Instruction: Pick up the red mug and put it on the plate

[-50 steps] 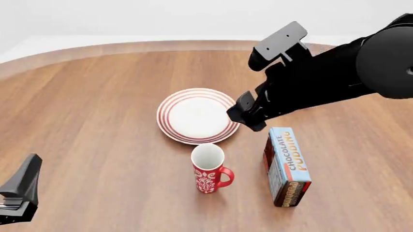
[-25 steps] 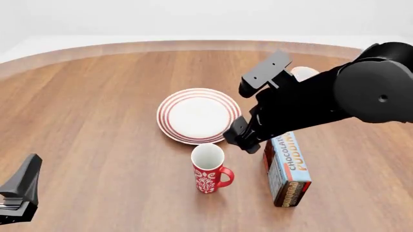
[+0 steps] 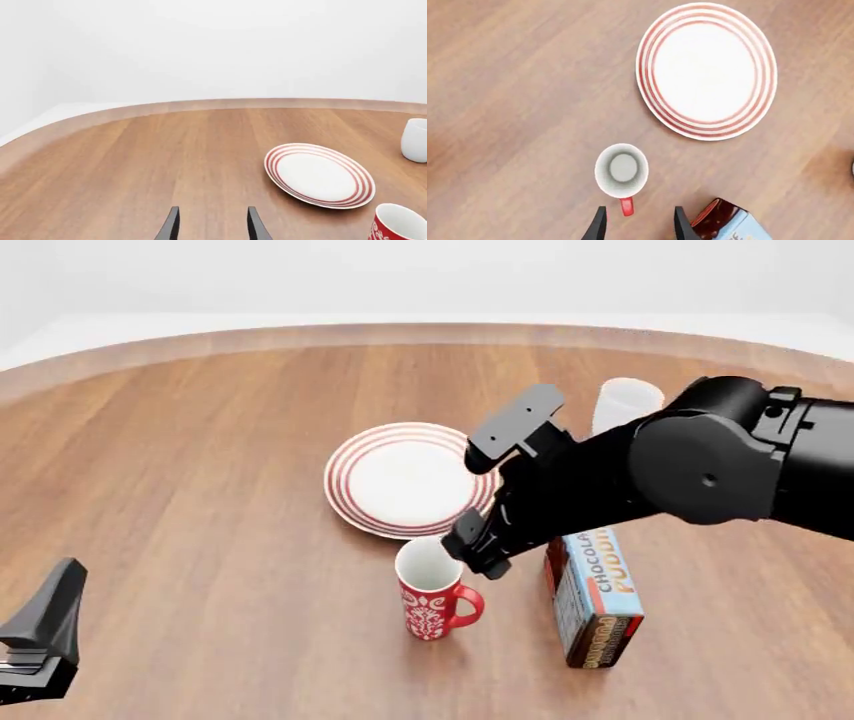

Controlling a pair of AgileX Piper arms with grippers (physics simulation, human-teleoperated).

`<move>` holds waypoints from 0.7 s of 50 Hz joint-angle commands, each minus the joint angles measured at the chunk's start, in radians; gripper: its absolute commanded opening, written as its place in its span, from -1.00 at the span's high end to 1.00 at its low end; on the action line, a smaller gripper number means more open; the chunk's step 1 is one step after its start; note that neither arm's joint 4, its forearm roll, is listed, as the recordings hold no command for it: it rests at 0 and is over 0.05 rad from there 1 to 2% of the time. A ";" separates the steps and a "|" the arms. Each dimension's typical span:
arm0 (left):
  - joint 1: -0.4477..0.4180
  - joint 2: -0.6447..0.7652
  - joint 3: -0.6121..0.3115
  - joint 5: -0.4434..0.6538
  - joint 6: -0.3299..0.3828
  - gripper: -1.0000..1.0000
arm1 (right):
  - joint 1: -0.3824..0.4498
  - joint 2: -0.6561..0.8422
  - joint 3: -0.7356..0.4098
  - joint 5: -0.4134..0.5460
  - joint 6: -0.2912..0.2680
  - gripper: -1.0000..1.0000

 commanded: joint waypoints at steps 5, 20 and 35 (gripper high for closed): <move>0.000 0.000 0.000 0.000 0.000 -1.00 | 0.033 0.038 0.063 -0.077 0.034 -1.00; 0.000 0.000 0.000 0.000 0.000 -1.00 | 0.029 0.049 0.117 -0.123 0.053 -1.00; 0.000 0.000 0.000 0.000 0.000 -1.00 | 0.028 0.088 0.129 -0.171 0.058 -1.00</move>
